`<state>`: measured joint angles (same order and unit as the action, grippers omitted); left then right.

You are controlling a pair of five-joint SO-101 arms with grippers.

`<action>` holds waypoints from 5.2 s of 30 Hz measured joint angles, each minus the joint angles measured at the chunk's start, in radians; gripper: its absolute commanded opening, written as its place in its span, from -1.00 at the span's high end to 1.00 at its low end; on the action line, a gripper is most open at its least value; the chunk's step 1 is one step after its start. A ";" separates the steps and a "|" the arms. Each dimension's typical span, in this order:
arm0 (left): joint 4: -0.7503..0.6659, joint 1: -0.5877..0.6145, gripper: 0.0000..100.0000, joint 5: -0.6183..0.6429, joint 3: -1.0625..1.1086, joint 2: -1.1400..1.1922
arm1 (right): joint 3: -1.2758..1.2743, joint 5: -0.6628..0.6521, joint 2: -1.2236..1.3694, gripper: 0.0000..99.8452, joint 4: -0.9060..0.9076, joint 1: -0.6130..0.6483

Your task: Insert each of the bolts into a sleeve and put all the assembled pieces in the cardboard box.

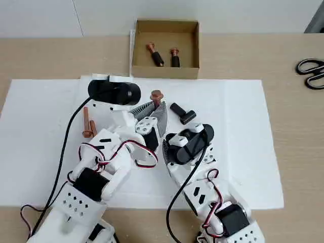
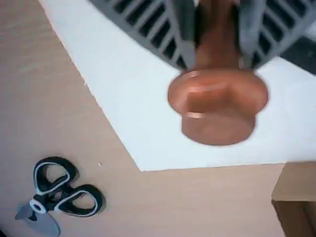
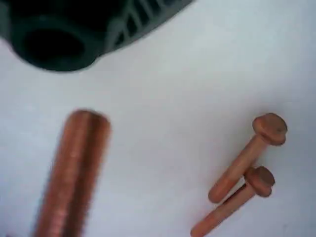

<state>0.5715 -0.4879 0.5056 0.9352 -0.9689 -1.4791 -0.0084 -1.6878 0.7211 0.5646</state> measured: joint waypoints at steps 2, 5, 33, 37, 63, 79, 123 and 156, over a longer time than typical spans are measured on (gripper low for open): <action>-0.003 0.000 0.99 0.000 0.000 0.000 | 0.000 0.000 0.000 0.99 0.000 0.000; -0.003 0.000 0.99 0.000 0.000 0.000 | 0.000 0.000 0.000 0.99 0.000 0.000; -0.123 -0.066 0.99 0.000 0.133 0.000 | 0.000 0.003 -0.005 0.99 0.000 0.002; -0.127 -0.068 0.99 0.000 0.157 -0.009 | -0.002 0.003 -0.005 0.99 0.000 0.003; 0.032 -0.075 0.99 0.000 0.158 -0.026 | -0.003 0.006 -0.003 0.99 0.002 -0.008; 0.103 -0.080 0.99 0.000 0.155 -0.029 | -0.005 0.005 -0.003 0.99 0.002 -0.006; 0.537 0.209 0.40 -0.038 -0.192 -0.020 | -0.015 0.003 -0.011 0.99 0.000 -0.023; 0.873 0.644 0.40 -0.038 -0.192 -0.020 | 0.984 0.071 1.125 0.99 -0.009 -0.394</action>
<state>1.4446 0.1565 0.4672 0.7434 -0.9889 -0.4956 0.0621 -0.5631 0.7119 0.1703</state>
